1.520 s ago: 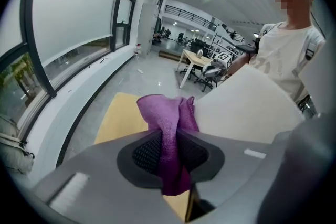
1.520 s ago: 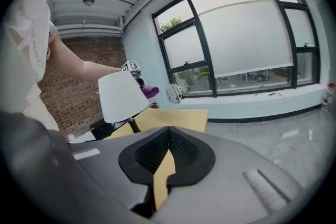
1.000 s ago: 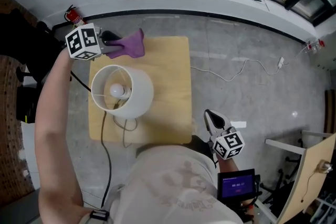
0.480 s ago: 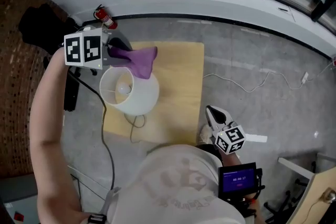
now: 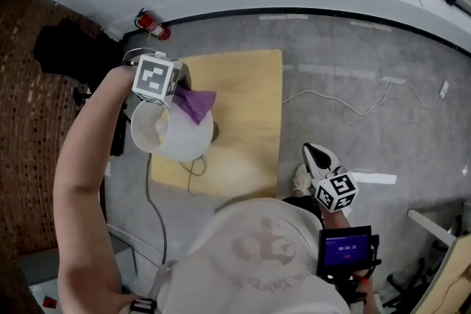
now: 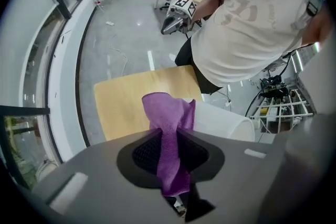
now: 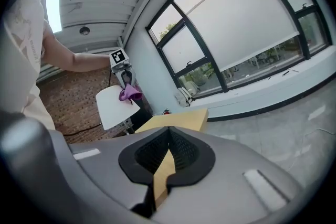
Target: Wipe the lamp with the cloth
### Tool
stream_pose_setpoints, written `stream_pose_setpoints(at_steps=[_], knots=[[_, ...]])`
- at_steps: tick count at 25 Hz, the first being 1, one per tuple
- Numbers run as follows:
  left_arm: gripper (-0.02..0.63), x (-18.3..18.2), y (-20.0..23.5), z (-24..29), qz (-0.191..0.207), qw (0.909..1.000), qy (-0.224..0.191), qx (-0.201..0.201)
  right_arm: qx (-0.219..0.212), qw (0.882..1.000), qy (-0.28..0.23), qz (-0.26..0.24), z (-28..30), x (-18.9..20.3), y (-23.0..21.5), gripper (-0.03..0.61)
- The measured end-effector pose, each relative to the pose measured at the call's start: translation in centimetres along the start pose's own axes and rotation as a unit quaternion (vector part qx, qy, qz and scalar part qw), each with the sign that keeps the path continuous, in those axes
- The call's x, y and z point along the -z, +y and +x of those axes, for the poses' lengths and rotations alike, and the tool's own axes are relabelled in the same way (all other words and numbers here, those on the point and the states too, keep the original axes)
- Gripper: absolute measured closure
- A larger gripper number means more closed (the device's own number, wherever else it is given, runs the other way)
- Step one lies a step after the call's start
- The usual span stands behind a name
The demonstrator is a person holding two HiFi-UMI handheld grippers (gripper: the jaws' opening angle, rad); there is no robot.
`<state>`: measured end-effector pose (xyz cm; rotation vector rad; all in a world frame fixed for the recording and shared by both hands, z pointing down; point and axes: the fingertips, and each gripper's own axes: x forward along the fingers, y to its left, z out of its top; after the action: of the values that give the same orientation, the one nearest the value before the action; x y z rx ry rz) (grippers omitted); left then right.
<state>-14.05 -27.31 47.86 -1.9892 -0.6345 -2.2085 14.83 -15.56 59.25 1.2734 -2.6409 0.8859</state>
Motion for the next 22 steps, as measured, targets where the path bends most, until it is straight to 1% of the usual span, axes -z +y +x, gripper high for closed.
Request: stream_pose_setpoints(at_steps=[3, 6, 9, 11, 12, 14, 16, 18, 20, 22], knots=[[0.538, 0.0, 0.5, 2.6, -0.018, 0.9995, 0.004, 0.026, 0.0, 1.0, -0.004, 0.003, -0.3, 0.1, -0.1, 0.565], [0.538, 0.6, 1.4, 5.3, -0.039, 0.9985, 0.007, 0.037, -0.001, 1.0, -0.004, 0.007, -0.3, 0.8, 0.0, 0.565], [0.538, 0.1, 2.8, 7.4, -0.041, 0.9983, 0.016, 0.037, 0.004, 1.0, 0.001, 0.017, -1.1, 1.4, -0.9, 0.565], [0.538, -0.4, 3.9, 8.3, -0.039, 0.9986, 0.023, 0.026, 0.009, 1.0, 0.004, 0.022, -1.9, 1.3, -1.7, 0.565], [0.538, -0.5, 4.4, 8.5, -0.037, 0.999, 0.023, 0.014, 0.011, 1.0, 0.004, 0.023, -2.1, 1.3, -2.0, 0.565], [0.538, -0.8, 4.9, 8.8, -0.034, 0.9991, 0.014, -0.021, 0.013, 1.0, 0.004, 0.021, -2.2, 1.8, -2.1, 0.565], [0.538, -1.0, 5.4, 8.1, -0.047, 0.9966, -0.006, -0.067, 0.008, 1.0, 0.005, 0.018, -2.0, 2.5, -2.1, 0.565], [0.537, -1.9, 6.4, 5.3, -0.065, 0.9904, -0.025, -0.12, -0.004, 1.0, 0.008, 0.013, -2.2, 2.1, -2.5, 0.565], [0.537, -3.1, 6.9, 1.1, -0.076, 0.982, -0.039, -0.168, -0.022, 1.0, 0.011, 0.007, -2.2, 1.1, -2.8, 0.565], [0.537, -4.0, 6.2, -2.5, -0.079, 0.9751, -0.049, -0.202, -0.043, 0.999, 0.013, -0.001, -1.6, 0.4, -2.7, 0.565]])
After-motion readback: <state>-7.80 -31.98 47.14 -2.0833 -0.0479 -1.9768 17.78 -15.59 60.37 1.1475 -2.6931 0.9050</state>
